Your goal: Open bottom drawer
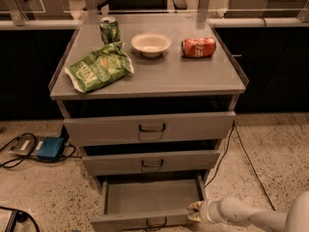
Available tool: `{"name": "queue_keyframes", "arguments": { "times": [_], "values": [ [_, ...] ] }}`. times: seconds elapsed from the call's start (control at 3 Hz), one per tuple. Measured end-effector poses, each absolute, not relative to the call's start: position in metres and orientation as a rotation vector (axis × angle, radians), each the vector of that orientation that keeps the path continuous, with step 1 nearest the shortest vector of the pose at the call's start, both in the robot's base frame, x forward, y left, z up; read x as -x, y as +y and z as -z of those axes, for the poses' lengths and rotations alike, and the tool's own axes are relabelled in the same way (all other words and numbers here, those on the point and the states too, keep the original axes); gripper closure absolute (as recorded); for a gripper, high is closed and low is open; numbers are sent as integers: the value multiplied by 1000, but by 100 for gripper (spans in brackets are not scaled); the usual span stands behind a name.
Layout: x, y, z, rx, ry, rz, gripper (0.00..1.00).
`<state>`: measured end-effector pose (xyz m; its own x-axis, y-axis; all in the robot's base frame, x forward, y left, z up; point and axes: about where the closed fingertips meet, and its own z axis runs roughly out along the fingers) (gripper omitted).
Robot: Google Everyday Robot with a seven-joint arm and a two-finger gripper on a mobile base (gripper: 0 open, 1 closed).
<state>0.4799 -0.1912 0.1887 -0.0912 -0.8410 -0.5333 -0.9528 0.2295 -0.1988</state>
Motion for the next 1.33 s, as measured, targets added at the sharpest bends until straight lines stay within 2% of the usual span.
{"name": "queue_keyframes", "arguments": {
  "times": [0.33,1.33],
  "values": [
    [-480,-191,-189,1642,1961,-267,81],
    [-480,-191,-189,1642,1961,-267,11]
  ]
}}
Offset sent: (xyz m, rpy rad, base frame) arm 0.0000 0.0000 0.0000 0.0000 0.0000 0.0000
